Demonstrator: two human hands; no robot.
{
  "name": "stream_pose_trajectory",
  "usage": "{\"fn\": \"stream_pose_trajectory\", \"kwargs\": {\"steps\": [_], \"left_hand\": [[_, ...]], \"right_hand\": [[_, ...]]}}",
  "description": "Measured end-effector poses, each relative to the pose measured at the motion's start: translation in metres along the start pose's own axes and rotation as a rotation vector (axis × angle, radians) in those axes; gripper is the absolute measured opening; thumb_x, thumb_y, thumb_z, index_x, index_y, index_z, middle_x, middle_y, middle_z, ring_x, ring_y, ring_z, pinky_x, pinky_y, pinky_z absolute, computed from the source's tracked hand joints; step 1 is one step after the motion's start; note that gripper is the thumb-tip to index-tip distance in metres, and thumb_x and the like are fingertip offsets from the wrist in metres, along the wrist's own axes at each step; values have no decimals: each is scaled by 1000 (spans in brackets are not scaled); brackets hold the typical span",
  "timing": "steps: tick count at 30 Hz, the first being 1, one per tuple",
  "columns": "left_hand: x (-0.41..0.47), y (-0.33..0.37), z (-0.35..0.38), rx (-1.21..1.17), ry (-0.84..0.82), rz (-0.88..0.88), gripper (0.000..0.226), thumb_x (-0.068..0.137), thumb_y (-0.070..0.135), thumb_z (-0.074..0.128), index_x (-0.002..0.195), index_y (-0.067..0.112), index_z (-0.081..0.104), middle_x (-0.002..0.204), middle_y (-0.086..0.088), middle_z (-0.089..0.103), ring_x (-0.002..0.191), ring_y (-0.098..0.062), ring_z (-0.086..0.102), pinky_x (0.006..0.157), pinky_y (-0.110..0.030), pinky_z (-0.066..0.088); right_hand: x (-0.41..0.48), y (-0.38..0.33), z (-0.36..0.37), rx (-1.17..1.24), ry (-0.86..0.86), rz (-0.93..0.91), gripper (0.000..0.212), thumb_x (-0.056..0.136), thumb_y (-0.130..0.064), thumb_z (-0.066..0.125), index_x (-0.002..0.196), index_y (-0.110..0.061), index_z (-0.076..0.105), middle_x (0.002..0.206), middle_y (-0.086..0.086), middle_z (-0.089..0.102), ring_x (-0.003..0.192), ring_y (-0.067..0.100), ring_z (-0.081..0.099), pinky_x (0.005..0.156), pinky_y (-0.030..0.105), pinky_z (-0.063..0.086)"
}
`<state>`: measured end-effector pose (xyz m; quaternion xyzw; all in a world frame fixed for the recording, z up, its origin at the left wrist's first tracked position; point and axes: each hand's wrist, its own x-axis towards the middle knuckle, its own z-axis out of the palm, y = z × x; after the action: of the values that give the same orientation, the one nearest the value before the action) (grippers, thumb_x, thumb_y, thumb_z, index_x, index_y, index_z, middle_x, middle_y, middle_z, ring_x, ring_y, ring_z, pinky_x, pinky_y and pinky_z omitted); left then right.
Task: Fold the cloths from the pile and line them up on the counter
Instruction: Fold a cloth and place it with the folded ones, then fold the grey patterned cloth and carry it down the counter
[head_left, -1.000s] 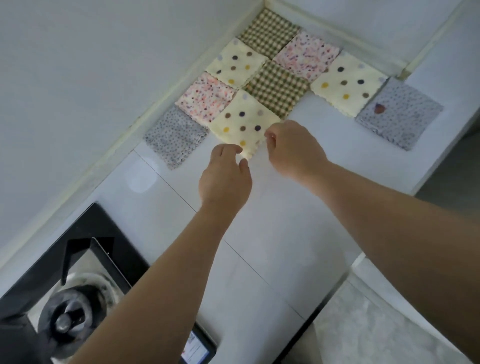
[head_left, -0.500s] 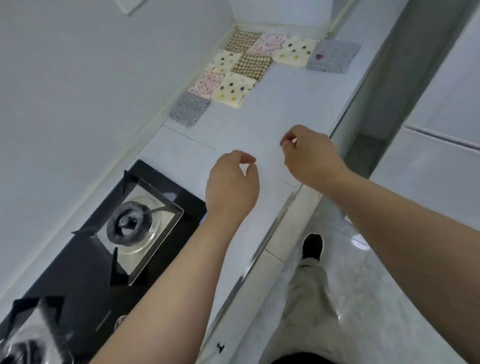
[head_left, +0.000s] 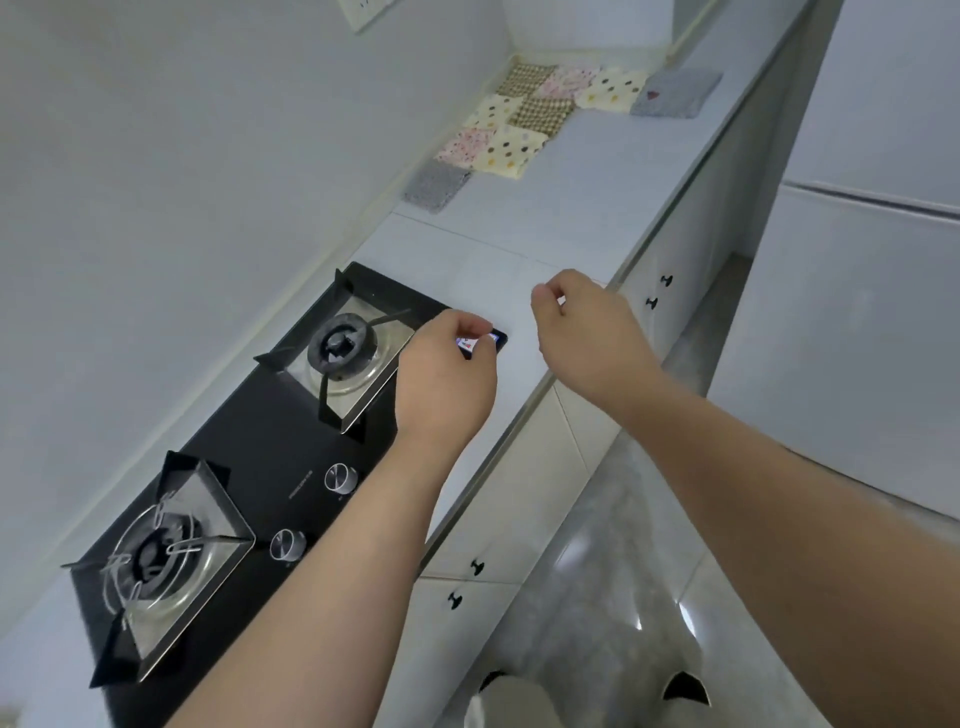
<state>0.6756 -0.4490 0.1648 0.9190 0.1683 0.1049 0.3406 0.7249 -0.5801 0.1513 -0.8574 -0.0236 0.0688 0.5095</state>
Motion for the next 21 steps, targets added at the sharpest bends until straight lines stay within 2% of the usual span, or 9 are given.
{"fn": "stream_pose_trajectory", "kwargs": {"steps": [4,6,8,11,13,17,21], "left_hand": [[-6,-44,-6,-28,88,14,15,93,18,57,102,26,66,99,19,66,88,15,54,67,0,39],[-8,-75,-6,-30,146,26,15,93,18,57,101,27,66,95,22,64,87,19,52,68,3,36],[-11,-110,-6,-27,216,17,15,92,18,58,99,28,66,92,22,63,85,14,56,69,-2,39],[-27,-165,-10,-54,315,-6,15,89,20,58,99,27,66,93,16,67,82,-8,66,77,-27,54],[-47,-199,-17,-42,375,-2,14,88,20,60,99,27,66,95,16,67,87,-8,63,78,-23,50],[-100,-255,-36,-46,488,-48,14,89,22,62,101,29,65,94,21,64,86,3,60,67,-10,39],[-176,-302,-82,-62,589,-73,15,90,24,61,103,29,64,101,19,64,89,-5,62,73,-17,46]], "right_hand": [[-4,-1,52,5,-31,-66,31,104,-37,34,98,-15,55,83,4,64,78,23,61,64,33,46],[-5,5,84,-24,-26,-126,34,104,-39,32,92,-16,54,79,0,59,73,17,57,62,33,41],[-7,14,116,-56,-33,-202,38,104,-38,30,89,-14,55,80,2,61,76,19,57,67,34,44],[-21,27,165,-90,-47,-329,41,105,-36,29,93,-12,60,83,6,66,84,25,61,76,37,50],[-40,33,197,-131,-55,-420,41,104,-37,29,90,-14,60,82,5,65,85,26,59,74,37,47],[-93,41,247,-183,-90,-547,37,104,-41,31,80,-21,51,77,-1,58,76,20,55,62,34,35],[-167,27,287,-196,-168,-647,40,104,-42,32,83,-18,56,80,0,62,74,19,56,62,35,38]]}}
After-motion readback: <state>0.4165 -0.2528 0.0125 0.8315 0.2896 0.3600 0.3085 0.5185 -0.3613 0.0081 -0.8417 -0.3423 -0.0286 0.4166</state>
